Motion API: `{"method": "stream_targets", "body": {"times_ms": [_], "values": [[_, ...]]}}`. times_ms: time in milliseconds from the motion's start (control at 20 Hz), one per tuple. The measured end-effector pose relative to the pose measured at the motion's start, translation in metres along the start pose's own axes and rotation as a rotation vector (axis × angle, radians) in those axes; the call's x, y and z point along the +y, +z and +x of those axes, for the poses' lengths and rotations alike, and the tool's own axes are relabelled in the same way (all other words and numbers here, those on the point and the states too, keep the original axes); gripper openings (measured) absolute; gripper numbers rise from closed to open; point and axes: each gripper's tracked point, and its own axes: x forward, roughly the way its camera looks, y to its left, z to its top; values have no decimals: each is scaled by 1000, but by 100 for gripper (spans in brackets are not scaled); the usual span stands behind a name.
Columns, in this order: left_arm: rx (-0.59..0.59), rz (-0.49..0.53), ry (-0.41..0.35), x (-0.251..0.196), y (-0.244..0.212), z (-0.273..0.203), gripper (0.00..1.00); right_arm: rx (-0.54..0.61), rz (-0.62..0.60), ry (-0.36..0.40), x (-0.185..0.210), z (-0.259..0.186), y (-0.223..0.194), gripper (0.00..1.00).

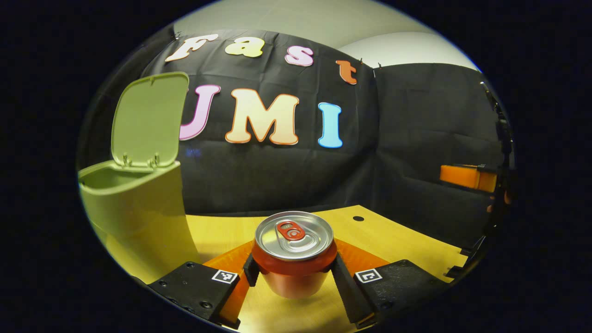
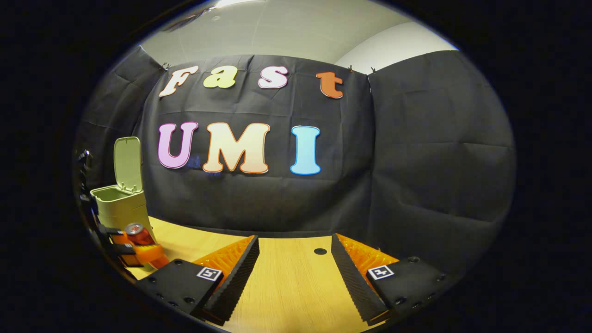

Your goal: Press the lid of the desktop garbage bin to open it, pick up the crumpled paper on the desktop and throw it into the bin, then pick up the pop can on the desktop and drop it into the bin, and finally close the garbage bin lid.

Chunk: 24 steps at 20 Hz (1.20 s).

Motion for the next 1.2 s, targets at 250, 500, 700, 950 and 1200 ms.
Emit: {"method": "stream_targets", "body": {"times_ms": [250, 500, 700, 950, 1200], "values": [[-11, -41, 13, 20, 63, -38, 76, -3, -8, 8, 9, -3, 2, 98], [-44, -26, 135, 79, 118, -67, 77, -1, 0, 9, 19, -6, 11, 98], [-70, -19, 251, 138, 147, -79, 76, -21, 0, 6, 30, -4, 26, 98], [-87, 20, 370, 196, 156, -79, 77, -46, 1, 1, 41, -7, 40, 98], [-28, -43, 423, 238, 121, -53, 77, -20, 4, -10, 49, -17, 32, 98]]}}
